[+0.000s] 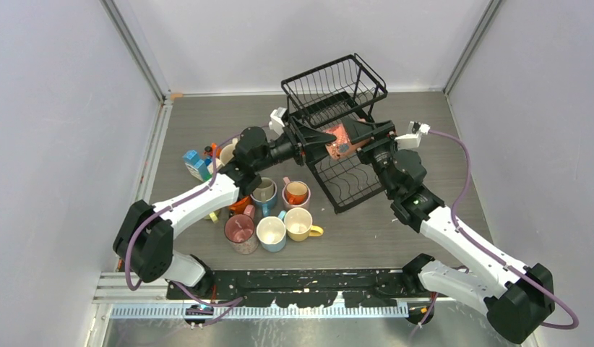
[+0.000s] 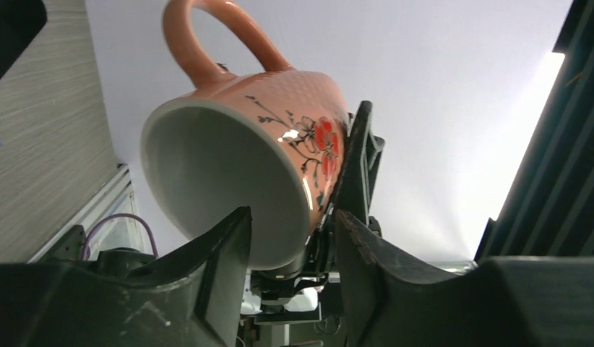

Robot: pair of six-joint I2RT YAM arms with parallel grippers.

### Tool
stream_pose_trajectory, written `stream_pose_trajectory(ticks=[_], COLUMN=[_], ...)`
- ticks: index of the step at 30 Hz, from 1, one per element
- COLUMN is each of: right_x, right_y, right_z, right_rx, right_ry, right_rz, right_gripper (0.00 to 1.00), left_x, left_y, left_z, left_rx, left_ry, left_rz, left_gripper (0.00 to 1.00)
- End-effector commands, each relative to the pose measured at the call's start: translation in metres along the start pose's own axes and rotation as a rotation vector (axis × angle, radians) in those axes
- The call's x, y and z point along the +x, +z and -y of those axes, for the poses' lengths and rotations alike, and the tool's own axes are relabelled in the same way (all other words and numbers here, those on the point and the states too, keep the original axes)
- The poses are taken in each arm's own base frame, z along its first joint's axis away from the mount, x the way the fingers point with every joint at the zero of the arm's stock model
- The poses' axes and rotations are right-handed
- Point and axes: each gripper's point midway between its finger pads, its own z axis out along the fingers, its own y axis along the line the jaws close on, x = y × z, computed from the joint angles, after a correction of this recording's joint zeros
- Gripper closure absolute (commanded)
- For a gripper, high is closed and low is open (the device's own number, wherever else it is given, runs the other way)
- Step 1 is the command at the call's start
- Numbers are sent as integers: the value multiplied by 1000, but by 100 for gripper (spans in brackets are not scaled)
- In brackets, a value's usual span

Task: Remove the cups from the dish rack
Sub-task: Place the cup into the cup.

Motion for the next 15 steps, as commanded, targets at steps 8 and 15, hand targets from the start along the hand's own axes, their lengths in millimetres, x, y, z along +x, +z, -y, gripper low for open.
stream_pose_trajectory(ticks=[8,15], right_x=[-15,-12], right_y=[-7,-10], right_z=[-49,-52], right_rx=[-210,-229], right_ry=[146,166], right_rz=[81,75], right_gripper=[75,74], left_x=[6,5], left_y=[0,5], left_z=[44,50], left_rx=[168,199], left_ry=[24,23], left_rz=[6,13], left_gripper=[65,74])
